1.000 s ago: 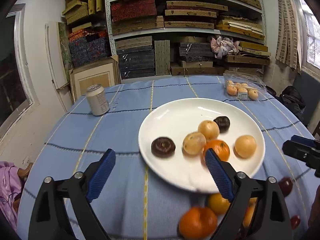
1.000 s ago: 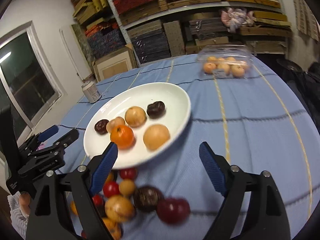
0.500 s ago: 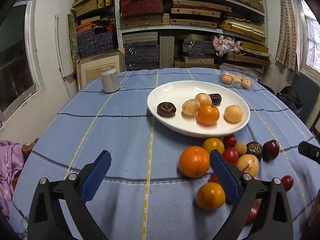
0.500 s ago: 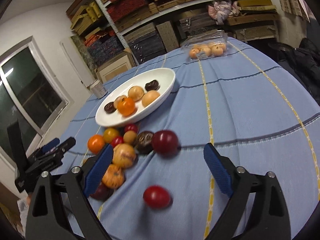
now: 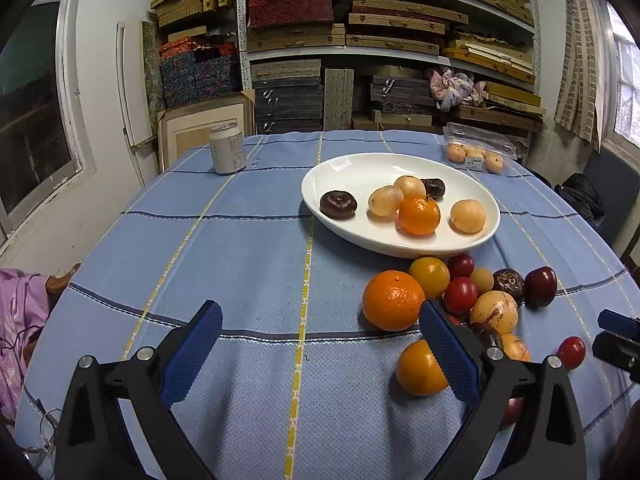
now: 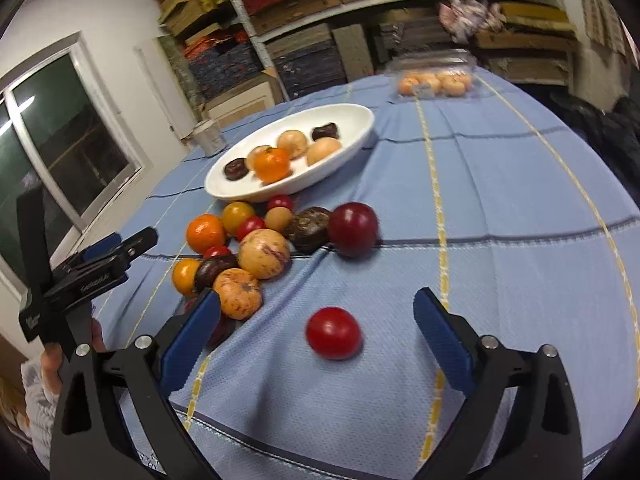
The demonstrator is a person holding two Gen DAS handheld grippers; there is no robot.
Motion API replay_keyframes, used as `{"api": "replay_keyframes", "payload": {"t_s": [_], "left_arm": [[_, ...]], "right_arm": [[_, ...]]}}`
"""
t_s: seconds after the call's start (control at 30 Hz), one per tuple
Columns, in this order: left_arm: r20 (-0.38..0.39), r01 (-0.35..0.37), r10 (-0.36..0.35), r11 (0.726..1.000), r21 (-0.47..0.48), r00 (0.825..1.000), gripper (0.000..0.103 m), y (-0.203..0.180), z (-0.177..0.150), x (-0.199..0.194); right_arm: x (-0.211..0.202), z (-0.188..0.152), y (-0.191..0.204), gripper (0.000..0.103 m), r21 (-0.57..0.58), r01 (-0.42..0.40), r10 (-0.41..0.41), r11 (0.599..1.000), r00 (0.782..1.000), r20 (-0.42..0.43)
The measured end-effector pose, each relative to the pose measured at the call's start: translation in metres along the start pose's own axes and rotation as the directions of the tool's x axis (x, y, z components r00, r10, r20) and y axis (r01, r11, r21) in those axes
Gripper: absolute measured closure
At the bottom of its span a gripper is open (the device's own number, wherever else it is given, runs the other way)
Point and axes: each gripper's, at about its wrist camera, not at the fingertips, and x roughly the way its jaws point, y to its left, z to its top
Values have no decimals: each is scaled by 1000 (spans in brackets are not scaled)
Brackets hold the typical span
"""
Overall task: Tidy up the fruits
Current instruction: 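Withdraw both open tools to the fruit cluster, right tool toward a red round fruit, then close the right tool on the red round fruit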
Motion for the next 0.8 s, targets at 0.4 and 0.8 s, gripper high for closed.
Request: {"api": "replay_keyframes", "payload": {"t_s": [0.4, 0.8], "left_arm": [[-54, 25, -28, 998, -58, 998, 4, 11, 0, 8], [-83, 24, -29, 998, -55, 996, 4, 11, -3, 12]], "right_arm": [[11, -18, 36, 8, -213, 244, -258, 946, 965, -43], [20, -15, 27, 36, -186, 205, -225, 961, 970, -93]]}}
